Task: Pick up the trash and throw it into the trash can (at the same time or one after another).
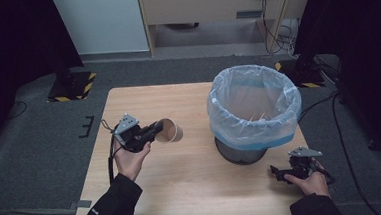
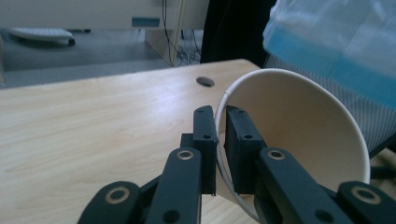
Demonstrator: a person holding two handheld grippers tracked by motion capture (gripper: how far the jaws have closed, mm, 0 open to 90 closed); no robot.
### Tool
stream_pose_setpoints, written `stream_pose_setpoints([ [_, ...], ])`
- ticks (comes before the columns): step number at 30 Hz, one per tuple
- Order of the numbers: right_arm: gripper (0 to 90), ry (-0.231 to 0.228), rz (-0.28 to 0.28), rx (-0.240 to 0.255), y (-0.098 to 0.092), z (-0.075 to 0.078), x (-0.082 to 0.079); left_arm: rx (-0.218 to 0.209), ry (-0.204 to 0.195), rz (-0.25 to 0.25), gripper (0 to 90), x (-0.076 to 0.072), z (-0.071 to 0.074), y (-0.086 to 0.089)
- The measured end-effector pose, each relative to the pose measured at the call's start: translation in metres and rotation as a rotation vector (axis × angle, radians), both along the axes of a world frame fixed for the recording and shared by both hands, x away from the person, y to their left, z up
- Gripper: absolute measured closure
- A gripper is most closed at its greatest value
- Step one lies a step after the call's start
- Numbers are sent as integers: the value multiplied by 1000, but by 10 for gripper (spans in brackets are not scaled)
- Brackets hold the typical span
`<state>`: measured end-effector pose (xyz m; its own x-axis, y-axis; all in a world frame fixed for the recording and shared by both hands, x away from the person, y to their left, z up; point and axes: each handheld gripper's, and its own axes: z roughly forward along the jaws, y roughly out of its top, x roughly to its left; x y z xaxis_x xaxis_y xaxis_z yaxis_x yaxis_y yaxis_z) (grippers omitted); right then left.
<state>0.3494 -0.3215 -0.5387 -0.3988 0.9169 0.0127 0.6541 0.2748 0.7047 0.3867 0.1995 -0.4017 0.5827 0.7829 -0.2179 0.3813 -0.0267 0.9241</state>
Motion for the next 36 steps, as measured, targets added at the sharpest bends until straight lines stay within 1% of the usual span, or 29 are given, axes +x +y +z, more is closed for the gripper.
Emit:
stream_pose_setpoints([
  [11, 7, 0, 0, 0, 0, 0, 0, -90, -89, 23, 828, -10, 32, 17],
  [12, 7, 0, 0, 0, 0, 0, 0, -95, -98, 25, 828, -11, 35, 19],
  [13, 7, 0, 0, 0, 0, 0, 0, -95, -98, 25, 828, -11, 35, 19],
  [14, 7, 0, 0, 0, 0, 0, 0, -117, -118, 28, 828, -14, 41, 21],
  [16, 7, 0, 0, 0, 0, 0, 0, -127, -134, 28, 829, -16, 46, 23],
  [17, 7, 0, 0, 0, 0, 0, 0, -127, -134, 28, 828, -16, 46, 23],
  [18, 7, 0, 0, 0, 0, 0, 0, -138, -151, 28, 828, -19, 52, 25],
  [20, 7, 0, 0, 0, 0, 0, 0, -149, -165, 32, 828, -21, 56, 27],
  [21, 7, 0, 0, 0, 0, 0, 0, -149, -165, 32, 828, -21, 56, 27],
  [22, 8, 0, 0, -1, 0, 0, 0, -156, -179, 34, 828, -23, 60, 28],
  [23, 7, 0, 0, 0, 0, 0, 0, -160, -185, 34, 828, -24, 62, 29],
  [27, 8, 0, 0, -1, 0, 0, 0, -178, -211, 28, 828, -28, 71, 28],
  [30, 8, 0, 0, -1, 0, 0, 0, -184, -228, 19, 828, -29, 77, 27],
  [36, 8, 0, 0, -1, 0, 0, 0, -219, -266, 17, 828, -31, 91, 25],
])
